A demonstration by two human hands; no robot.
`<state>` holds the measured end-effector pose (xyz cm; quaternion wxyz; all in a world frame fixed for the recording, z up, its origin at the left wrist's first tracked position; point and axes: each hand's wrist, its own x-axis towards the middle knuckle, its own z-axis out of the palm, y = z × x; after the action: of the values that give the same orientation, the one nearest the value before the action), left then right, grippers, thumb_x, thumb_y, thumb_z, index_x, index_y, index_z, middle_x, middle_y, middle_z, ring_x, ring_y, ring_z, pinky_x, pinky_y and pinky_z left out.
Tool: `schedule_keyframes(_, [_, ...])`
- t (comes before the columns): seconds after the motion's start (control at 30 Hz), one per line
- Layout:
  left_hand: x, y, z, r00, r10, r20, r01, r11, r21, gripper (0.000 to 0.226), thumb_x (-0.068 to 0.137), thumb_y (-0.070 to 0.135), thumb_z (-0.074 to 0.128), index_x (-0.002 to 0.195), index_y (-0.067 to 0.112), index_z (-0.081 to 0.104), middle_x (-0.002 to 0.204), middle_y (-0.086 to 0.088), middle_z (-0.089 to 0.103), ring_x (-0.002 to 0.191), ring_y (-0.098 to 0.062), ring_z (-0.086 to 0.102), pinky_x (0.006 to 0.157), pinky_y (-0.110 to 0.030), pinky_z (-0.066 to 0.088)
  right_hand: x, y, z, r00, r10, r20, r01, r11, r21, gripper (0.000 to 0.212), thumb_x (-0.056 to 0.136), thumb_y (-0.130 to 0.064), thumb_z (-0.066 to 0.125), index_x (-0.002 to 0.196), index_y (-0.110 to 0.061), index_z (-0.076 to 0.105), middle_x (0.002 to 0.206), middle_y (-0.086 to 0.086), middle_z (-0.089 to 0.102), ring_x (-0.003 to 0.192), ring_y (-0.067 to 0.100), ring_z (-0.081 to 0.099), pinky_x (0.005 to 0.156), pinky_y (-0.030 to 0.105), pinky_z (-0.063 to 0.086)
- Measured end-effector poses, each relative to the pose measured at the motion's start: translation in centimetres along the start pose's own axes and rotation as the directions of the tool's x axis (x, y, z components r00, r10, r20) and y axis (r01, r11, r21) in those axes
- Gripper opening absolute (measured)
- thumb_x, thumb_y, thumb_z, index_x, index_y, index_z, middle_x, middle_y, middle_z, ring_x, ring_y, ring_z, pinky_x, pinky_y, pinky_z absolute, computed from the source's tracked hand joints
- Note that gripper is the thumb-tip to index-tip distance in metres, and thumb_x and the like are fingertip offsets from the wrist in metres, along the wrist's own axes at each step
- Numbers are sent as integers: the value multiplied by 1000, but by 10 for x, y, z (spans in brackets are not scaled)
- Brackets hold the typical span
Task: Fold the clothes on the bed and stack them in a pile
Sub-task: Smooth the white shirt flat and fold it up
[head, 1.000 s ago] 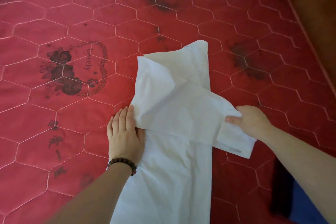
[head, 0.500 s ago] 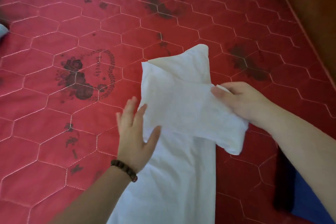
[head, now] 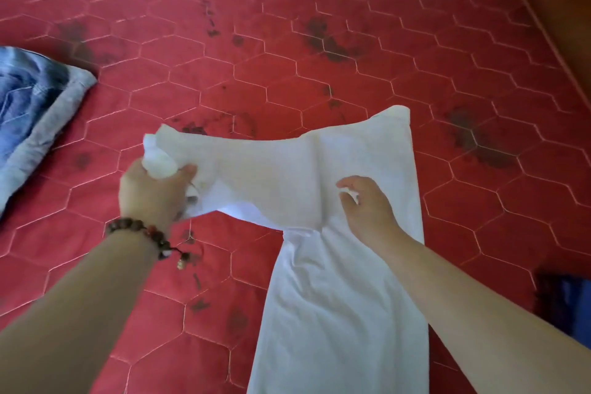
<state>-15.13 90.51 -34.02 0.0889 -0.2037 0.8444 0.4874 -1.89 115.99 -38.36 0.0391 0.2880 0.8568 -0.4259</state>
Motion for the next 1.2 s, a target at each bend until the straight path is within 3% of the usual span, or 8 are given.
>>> schedule_keyframes(0.17, [63,3,-15,994,58,-94,-38,980,197,47,77,32,73,111,3,59,103,-15,67,88,-35,68,78,-45,58,15,49,24,979,-152,134,193,900,-391,45,96,-3,44,140,-8,45,154,7,31,143,24,27,112,27,23])
schedule_keyframes(0.33, [95,6,-21,992,81,-98,-45,945,323,46,78,36,73,110,6,57,107,-12,66,98,-34,64,88,-49,53,30,29,68,948,-288,136,317,811,-492,52,95,-2,41,147,-3,34,158,11,24,149,26,12,121,42,11])
schedule_keyframes(0.43, [102,0,-30,993,46,-106,-16,962,272,41,76,32,76,105,8,58,104,-13,67,94,-34,66,85,-47,56,29,15,100,926,-318,201,376,762,-528,58,101,-25,37,153,-6,19,162,8,10,150,22,2,121,46,3])
schedule_keyframes(0.53, [103,-12,-44,997,-7,-83,22,984,178,28,77,25,76,92,11,57,94,-12,65,71,-29,64,52,-26,58,29,16,117,945,-267,187,323,693,-644,70,99,-52,22,155,-15,3,163,4,-5,150,18,-10,119,50,-9])
schedule_keyframes(0.77, [88,-47,-63,998,-56,27,56,998,-2,18,79,21,77,85,18,61,81,-4,61,61,-17,56,36,-15,45,70,-17,144,996,-56,-62,4,777,-630,74,98,-56,11,154,-9,-3,163,8,-7,149,21,-12,117,56,-9])
schedule_keyframes(0.93, [86,-62,-74,996,-66,59,70,996,-57,17,79,19,77,89,20,63,89,-6,67,71,-22,62,48,-26,51,57,-35,174,860,-449,243,489,591,-641,71,97,-56,16,155,-17,10,163,1,0,150,19,-3,119,54,-5])
schedule_keyframes(1.07, [84,-67,-78,996,-62,58,68,992,-106,18,77,20,79,86,22,63,90,-7,68,74,-24,63,57,-32,52,55,-28,166,986,-116,-119,9,752,-659,72,100,-49,24,154,-4,9,162,15,1,150,28,-2,119,55,-2])
schedule_keyframes(1.2, [76,-60,-75,995,-69,78,77,991,-112,24,75,22,79,94,20,65,95,-10,71,81,-28,66,73,-43,57,48,-60,168,930,-209,303,350,756,-553,70,102,-51,20,154,-11,-3,162,10,-11,149,24,-14,120,46,-6])
